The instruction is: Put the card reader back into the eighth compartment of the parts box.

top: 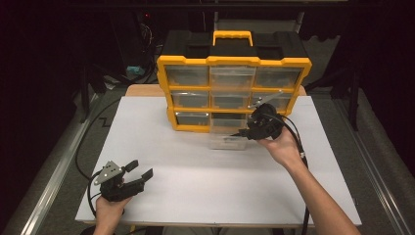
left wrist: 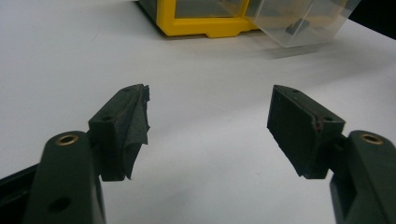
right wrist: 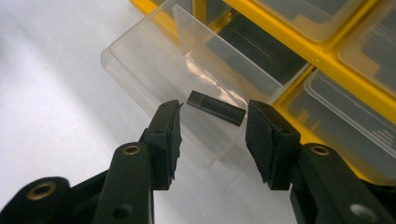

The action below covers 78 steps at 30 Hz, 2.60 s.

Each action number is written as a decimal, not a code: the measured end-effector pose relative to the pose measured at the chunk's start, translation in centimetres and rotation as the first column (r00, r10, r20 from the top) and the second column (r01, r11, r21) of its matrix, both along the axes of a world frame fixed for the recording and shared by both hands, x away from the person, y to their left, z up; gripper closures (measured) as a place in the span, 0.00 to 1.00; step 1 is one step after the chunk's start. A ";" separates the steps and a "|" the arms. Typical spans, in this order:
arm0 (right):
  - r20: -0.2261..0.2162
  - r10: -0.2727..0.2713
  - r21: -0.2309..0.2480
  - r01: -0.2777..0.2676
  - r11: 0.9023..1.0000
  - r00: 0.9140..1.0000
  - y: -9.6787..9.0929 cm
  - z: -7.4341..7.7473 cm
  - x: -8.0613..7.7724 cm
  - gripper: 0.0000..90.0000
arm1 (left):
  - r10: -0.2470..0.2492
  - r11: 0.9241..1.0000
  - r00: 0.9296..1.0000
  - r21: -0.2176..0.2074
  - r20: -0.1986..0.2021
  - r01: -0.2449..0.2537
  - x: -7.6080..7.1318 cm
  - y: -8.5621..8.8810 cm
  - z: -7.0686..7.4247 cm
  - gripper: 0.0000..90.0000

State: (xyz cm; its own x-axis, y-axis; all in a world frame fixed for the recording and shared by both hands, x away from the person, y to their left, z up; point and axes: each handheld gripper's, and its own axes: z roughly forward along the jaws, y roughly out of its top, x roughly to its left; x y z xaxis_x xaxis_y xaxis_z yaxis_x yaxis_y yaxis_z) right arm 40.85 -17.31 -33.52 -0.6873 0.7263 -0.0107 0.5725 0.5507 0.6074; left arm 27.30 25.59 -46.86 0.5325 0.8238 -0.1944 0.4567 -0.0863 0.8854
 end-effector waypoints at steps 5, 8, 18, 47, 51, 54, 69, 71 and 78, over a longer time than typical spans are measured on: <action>0.003 -0.012 0.017 0.012 1.000 1.000 -0.6 0.0 -0.6 0.61 | 0.003 1.000 1.000 -0.001 -0.002 -0.003 0.0 0.0 0.0 0.33; 0.016 -0.014 0.025 0.013 1.000 1.000 -1.2 0.0 -1.0 0.60 | 0.004 1.000 1.000 0.000 -0.003 -0.004 0.0 0.0 0.0 0.33; 0.020 -0.031 0.049 0.030 0.998 0.999 -2.7 -0.7 -2.1 0.58 | 0.006 1.000 1.000 -0.002 -0.002 -0.006 0.0 0.0 0.0 0.33; 0.082 -0.052 0.086 0.045 0.995 0.995 -5.3 -2.0 -4.7 0.51 | 0.009 1.000 1.000 -0.004 -0.002 -0.009 -0.1 0.0 0.0 0.33; 0.086 -0.055 0.089 0.048 0.995 0.995 -5.6 -2.3 -4.9 0.50 | 0.008 1.000 1.000 -0.004 -0.002 -0.008 -0.1 0.0 0.0 0.33; 0.085 -0.063 0.096 0.055 0.994 0.994 -6.0 -2.7 -5.1 0.50 | 0.007 1.000 1.000 -0.003 -0.004 -0.007 0.0 0.0 0.0 0.33; 0.098 -0.092 0.122 0.079 0.989 0.991 -7.7 -4.1 -6.5 0.49 | 0.011 1.000 1.000 -0.005 -0.008 -0.011 0.1 0.0 0.0 0.33; 0.098 -0.094 0.121 0.082 0.989 0.991 -7.8 -4.2 -6.5 0.49 | 0.011 1.000 1.000 -0.005 -0.008 -0.011 0.1 0.0 0.0 0.33; 0.096 -0.107 0.136 0.093 0.986 0.990 -8.6 -5.0 -7.1 0.47 | 0.010 1.000 1.000 -0.003 -0.009 -0.010 0.0 0.0 0.0 0.33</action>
